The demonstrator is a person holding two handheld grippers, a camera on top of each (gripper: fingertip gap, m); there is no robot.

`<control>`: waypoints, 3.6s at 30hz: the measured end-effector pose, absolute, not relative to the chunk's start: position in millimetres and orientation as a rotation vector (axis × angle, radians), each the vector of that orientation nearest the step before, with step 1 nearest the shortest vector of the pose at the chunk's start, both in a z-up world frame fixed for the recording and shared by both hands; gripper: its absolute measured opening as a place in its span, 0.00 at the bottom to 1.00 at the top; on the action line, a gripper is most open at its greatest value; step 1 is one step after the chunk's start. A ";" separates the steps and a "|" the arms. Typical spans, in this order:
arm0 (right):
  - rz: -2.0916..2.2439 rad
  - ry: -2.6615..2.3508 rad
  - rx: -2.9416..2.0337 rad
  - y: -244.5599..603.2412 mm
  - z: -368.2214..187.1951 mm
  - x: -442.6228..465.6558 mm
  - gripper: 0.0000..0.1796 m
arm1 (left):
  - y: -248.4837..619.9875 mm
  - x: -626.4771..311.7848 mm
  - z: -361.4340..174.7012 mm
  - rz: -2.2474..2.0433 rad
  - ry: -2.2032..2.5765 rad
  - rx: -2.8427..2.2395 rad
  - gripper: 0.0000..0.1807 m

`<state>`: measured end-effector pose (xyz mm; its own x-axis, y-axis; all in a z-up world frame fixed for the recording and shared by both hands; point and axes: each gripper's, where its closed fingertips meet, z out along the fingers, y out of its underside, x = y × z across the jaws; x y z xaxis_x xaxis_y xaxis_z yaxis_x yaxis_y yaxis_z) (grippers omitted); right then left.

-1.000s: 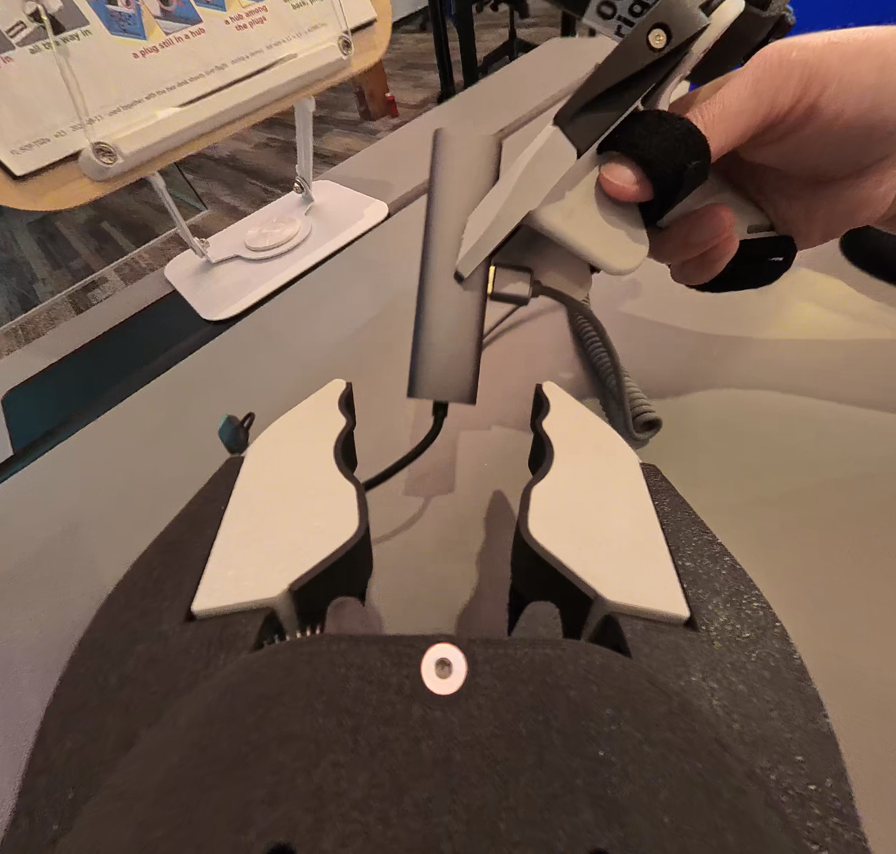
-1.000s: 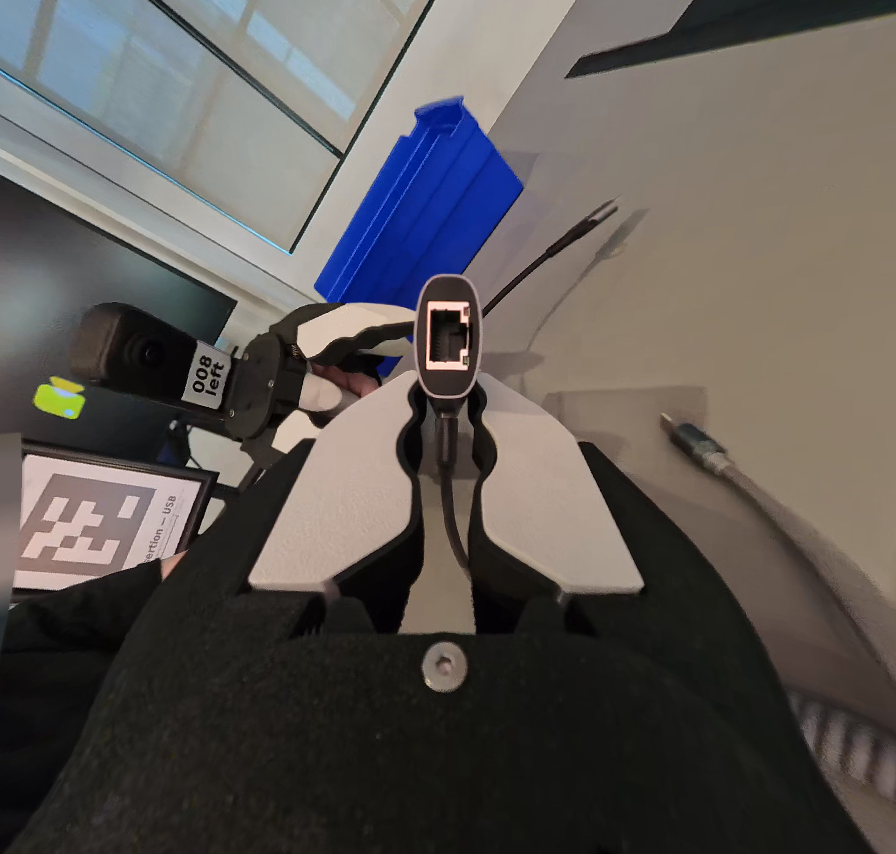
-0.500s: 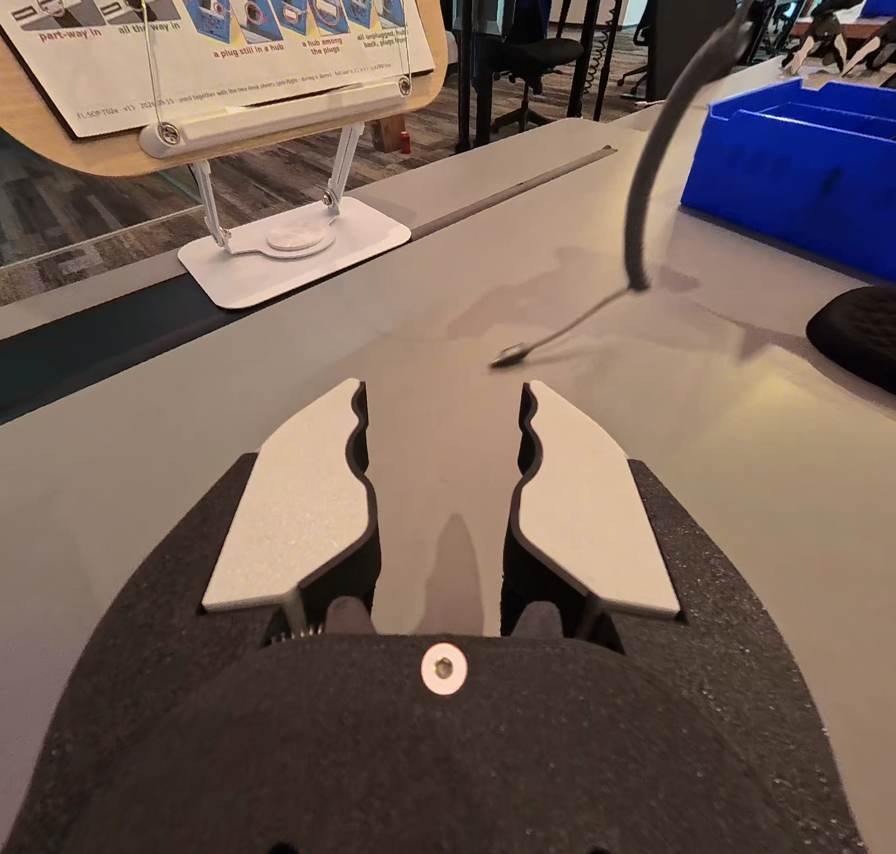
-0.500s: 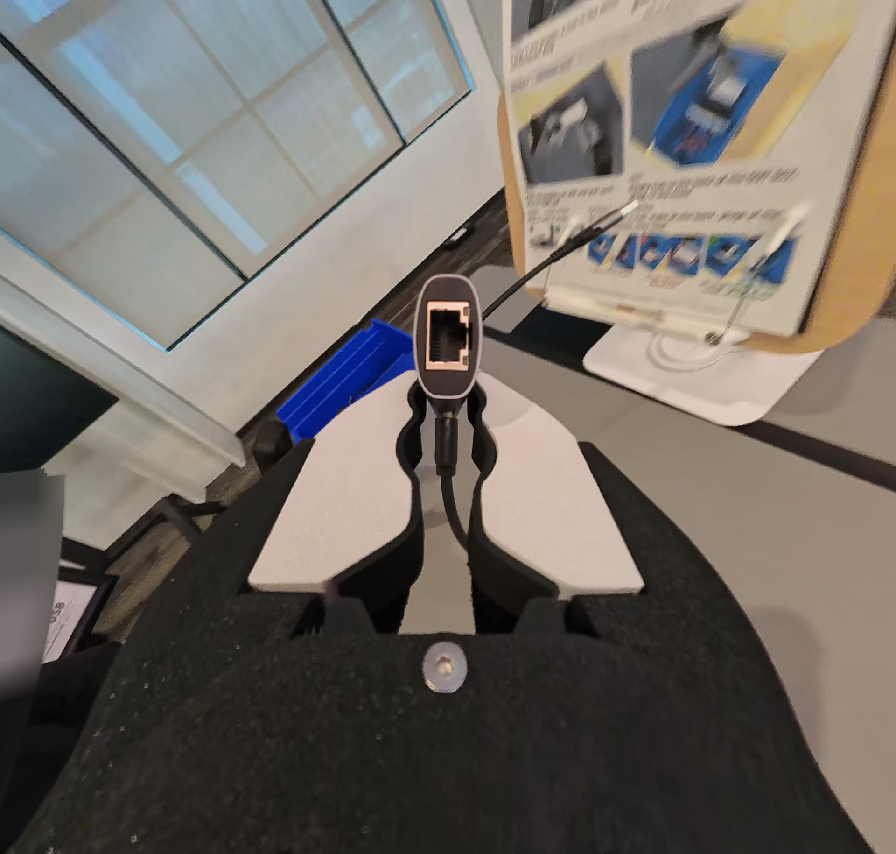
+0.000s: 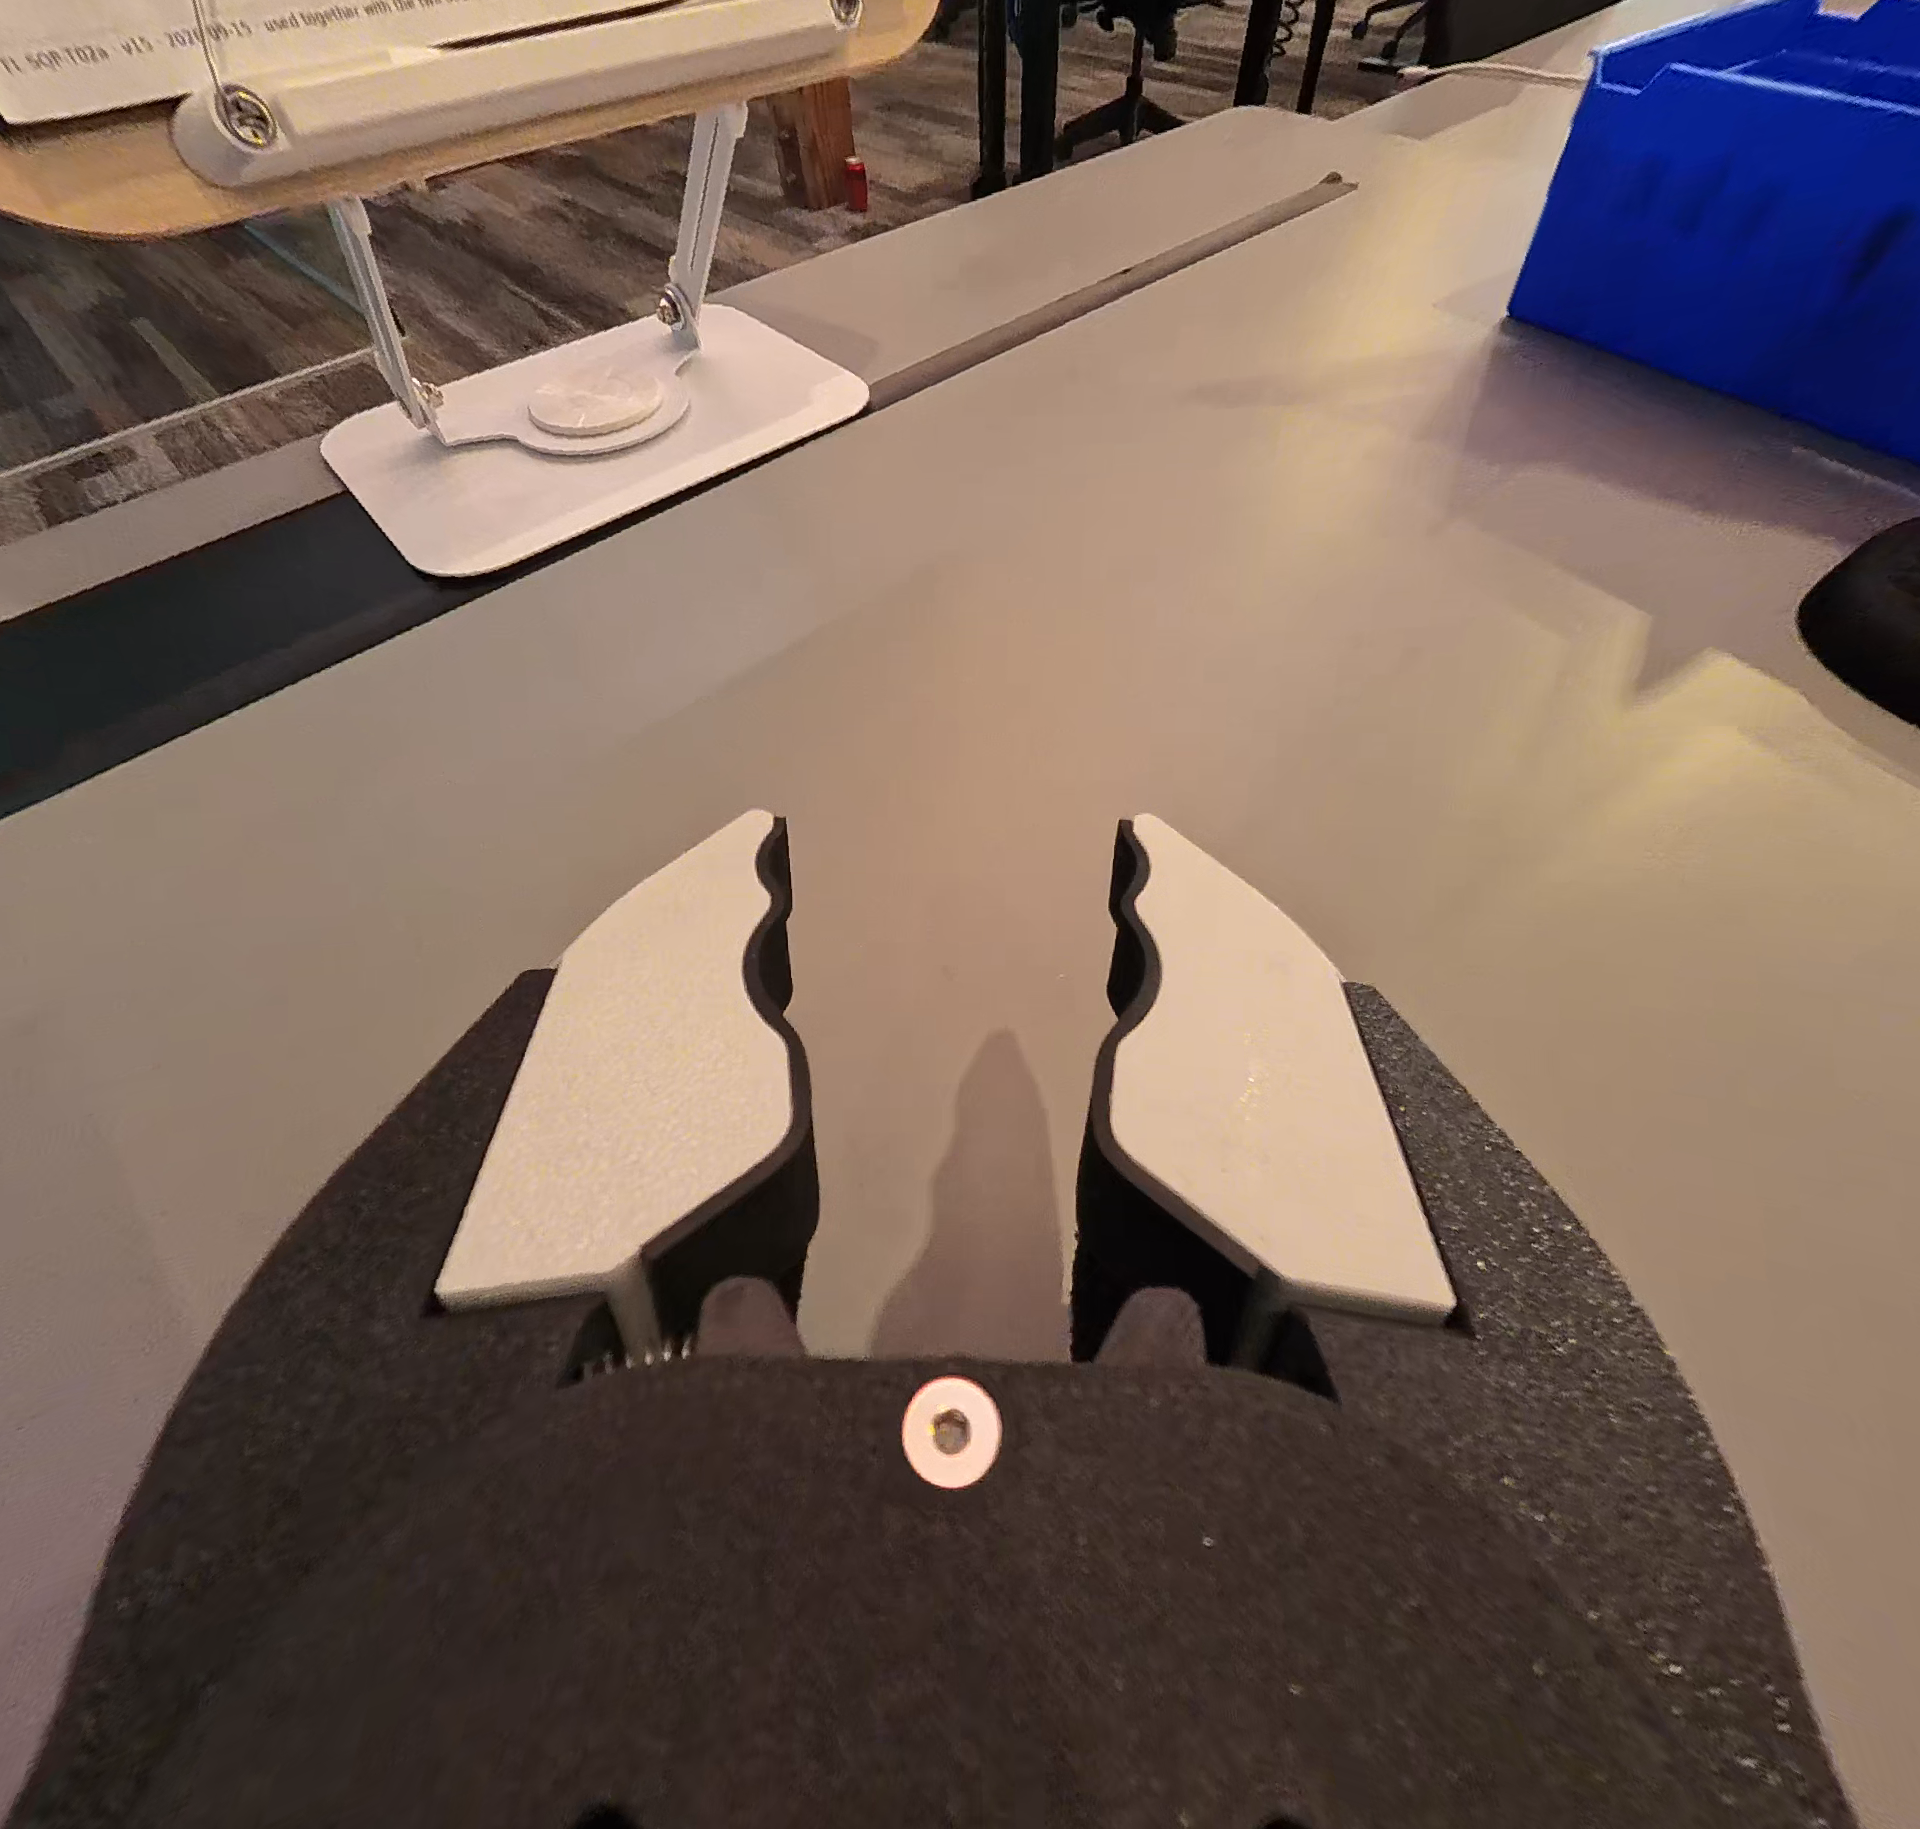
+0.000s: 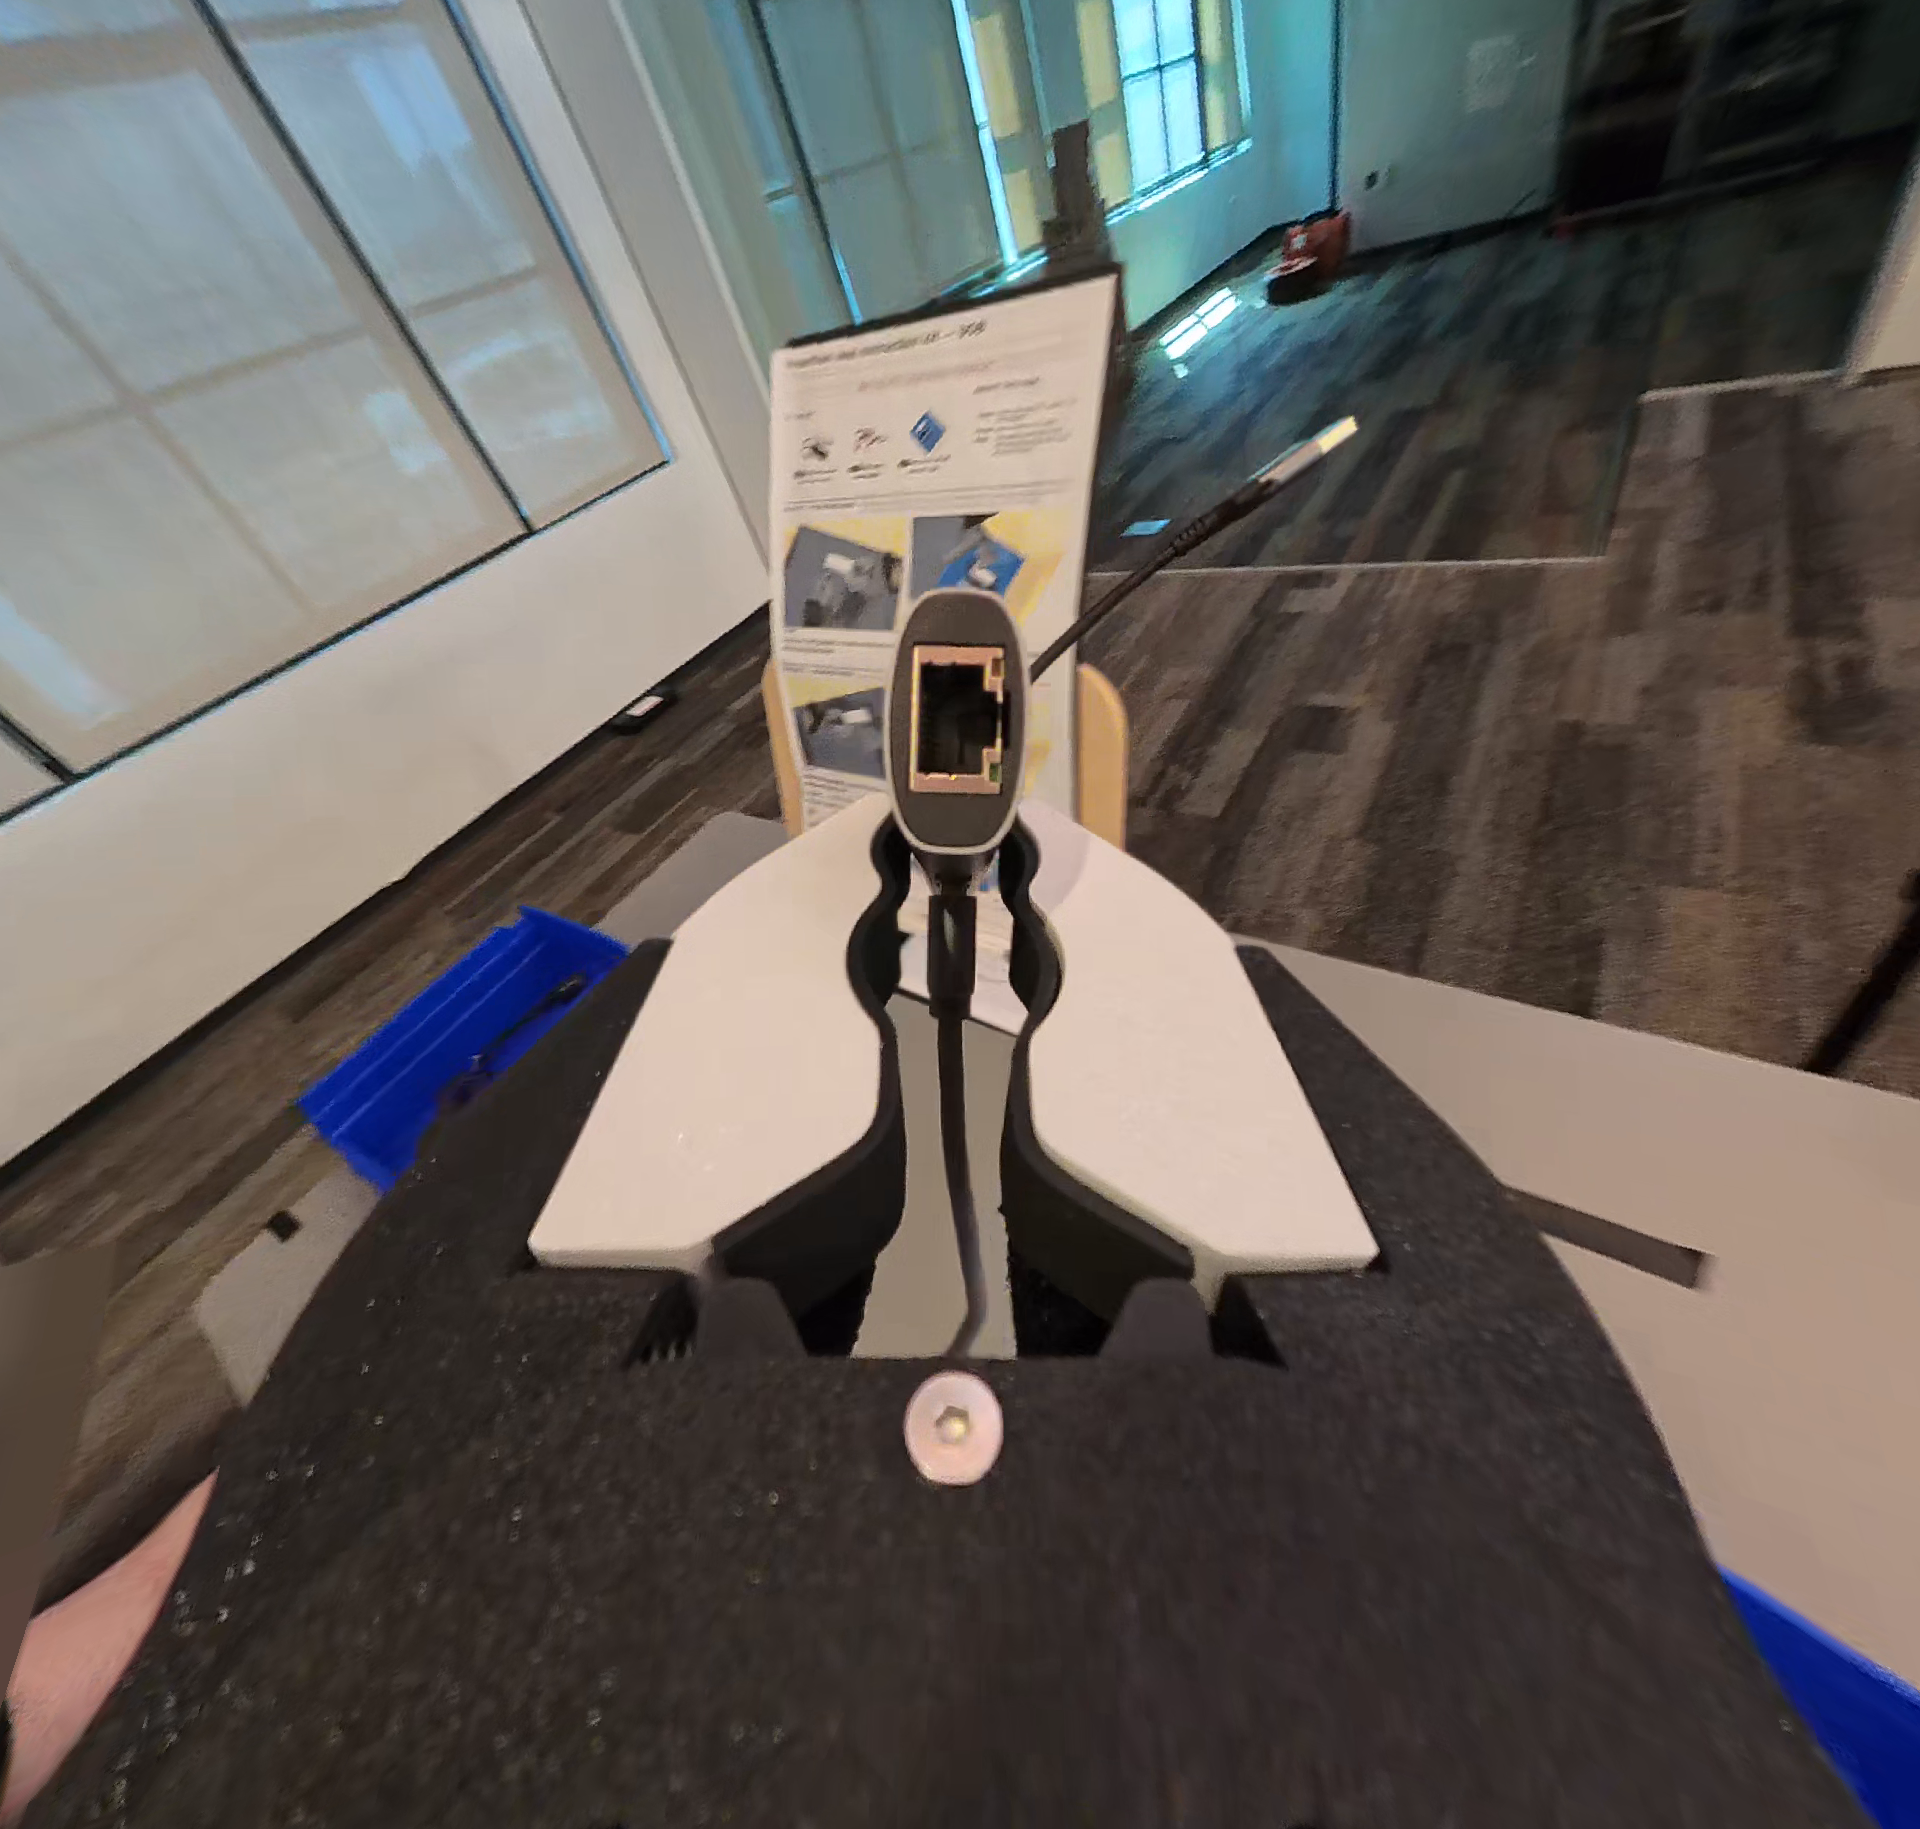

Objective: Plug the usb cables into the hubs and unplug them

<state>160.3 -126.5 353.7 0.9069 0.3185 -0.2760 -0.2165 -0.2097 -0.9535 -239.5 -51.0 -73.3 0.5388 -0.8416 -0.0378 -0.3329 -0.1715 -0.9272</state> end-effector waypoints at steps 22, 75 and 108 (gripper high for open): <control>0.371 -0.047 -1.993 -140.1 196.8 319.4 0.09 | -39.6 -249.3 -81.9 -0.531 0.961 -1.780 0.32; 0.577 -0.839 -2.525 -154.5 -14.8 282.0 0.09 | -34.0 -250.1 -102.6 -0.429 1.010 -1.846 0.32; 0.022 -0.620 -2.451 -123.5 -34.3 294.4 0.23 | -41.4 -243.5 -96.8 -0.483 1.027 -1.824 0.33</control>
